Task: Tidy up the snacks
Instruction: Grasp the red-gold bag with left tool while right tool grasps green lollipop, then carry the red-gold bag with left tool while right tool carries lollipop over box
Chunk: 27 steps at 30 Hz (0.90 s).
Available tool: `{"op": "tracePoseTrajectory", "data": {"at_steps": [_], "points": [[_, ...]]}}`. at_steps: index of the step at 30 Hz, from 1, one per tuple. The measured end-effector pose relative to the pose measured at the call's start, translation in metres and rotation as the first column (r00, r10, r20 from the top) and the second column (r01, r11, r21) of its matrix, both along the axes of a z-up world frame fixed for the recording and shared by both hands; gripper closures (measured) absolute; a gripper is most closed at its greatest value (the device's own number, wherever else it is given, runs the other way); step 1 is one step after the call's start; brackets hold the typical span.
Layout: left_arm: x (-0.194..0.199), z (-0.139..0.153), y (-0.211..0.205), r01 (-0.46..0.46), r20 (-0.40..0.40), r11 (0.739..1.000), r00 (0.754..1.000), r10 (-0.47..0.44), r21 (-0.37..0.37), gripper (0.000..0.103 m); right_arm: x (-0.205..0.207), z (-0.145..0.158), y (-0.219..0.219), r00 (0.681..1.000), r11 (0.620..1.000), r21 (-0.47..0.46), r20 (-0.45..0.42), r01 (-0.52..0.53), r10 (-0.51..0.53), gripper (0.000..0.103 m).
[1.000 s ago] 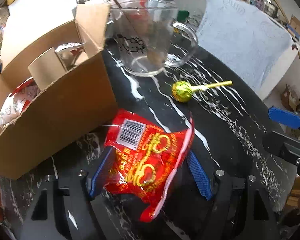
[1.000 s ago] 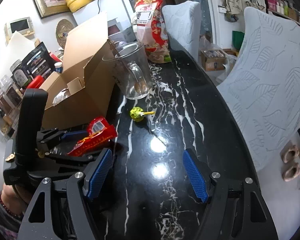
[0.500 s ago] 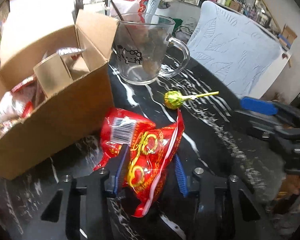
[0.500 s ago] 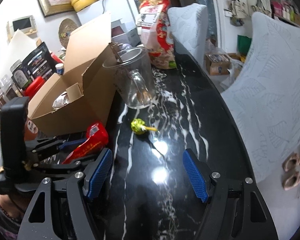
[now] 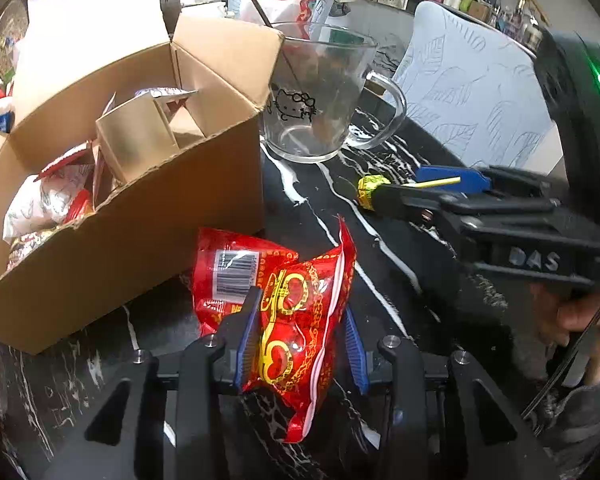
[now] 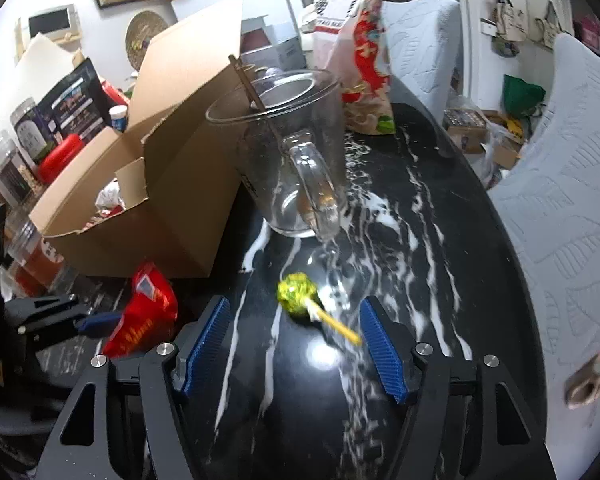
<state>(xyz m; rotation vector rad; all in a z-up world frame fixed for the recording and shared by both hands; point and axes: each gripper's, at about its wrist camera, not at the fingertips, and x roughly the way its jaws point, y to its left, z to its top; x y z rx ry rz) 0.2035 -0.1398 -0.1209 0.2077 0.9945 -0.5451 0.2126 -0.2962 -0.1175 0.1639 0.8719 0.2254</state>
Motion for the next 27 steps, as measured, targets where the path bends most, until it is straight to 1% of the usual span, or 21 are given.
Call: {"op": "tracePoseTrajectory", "data": {"at_steps": [1, 4, 8, 10, 11, 14, 16, 17, 22, 27], "points": [[0.0, -0.002, -0.001, 0.003, 0.004, 1.0, 1.0, -0.003, 0.006, 0.065, 0.004, -0.002, 0.002, 1.0, 1.0, -0.008, -0.007, -0.007, 0.007, 0.043], [0.001, -0.007, -0.004, 0.013, 0.012, 0.999, 1.0, -0.014, 0.031, 0.065, 0.014, -0.005, 0.005, 0.999, 1.0, -0.012, -0.023, -0.024, 0.024, 0.044], [0.0, -0.01, -0.004, 0.023, 0.03, 0.999, 0.999, -0.025, 0.037, 0.064, 0.023, -0.011, 0.008, 0.999, 0.999, -0.015, -0.04, -0.038, 0.037, 0.053], [0.0, -0.011, -0.003, 0.023, 0.041, 0.999, 0.999, -0.025, 0.031, 0.064, 0.026, -0.014, 0.009, 0.998, 0.999, -0.013, -0.047, -0.047, 0.046, 0.072], [0.0, -0.01, -0.002, 0.02, 0.042, 0.999, 0.999, -0.021, 0.026, 0.064, 0.027, -0.016, 0.009, 0.997, 0.999, -0.011, -0.057, -0.05, 0.049, 0.078], [-0.001, -0.009, -0.002, 0.013, 0.041, 0.999, 0.999, -0.014, 0.033, 0.065, 0.025, -0.017, 0.01, 0.997, 0.998, -0.001, -0.053, -0.057, 0.057, 0.079], [-0.005, -0.007, 0.004, 0.004, 0.02, 1.0, 1.0, -0.004, 0.01, 0.065, 0.018, -0.015, 0.009, 0.997, 0.998, 0.021, -0.039, -0.06, 0.061, 0.079], [-0.004, -0.006, 0.006, 0.003, 0.005, 1.0, 1.0, -0.003, -0.004, 0.065, 0.013, -0.014, 0.008, 0.998, 0.998, 0.037, -0.037, -0.056, 0.057, 0.079], [-0.007, -0.001, 0.014, -0.017, -0.023, 0.999, 1.0, 0.016, -0.037, 0.065, -0.014, -0.014, 0.005, 0.998, 0.997, 0.078, -0.05, -0.02, 0.024, 0.079], [-0.02, 0.002, 0.017, -0.019, -0.045, 0.998, 0.999, 0.016, -0.068, 0.065, -0.046, -0.012, 0.008, 0.998, 0.995, 0.104, -0.055, 0.006, 0.0, 0.079]]}}
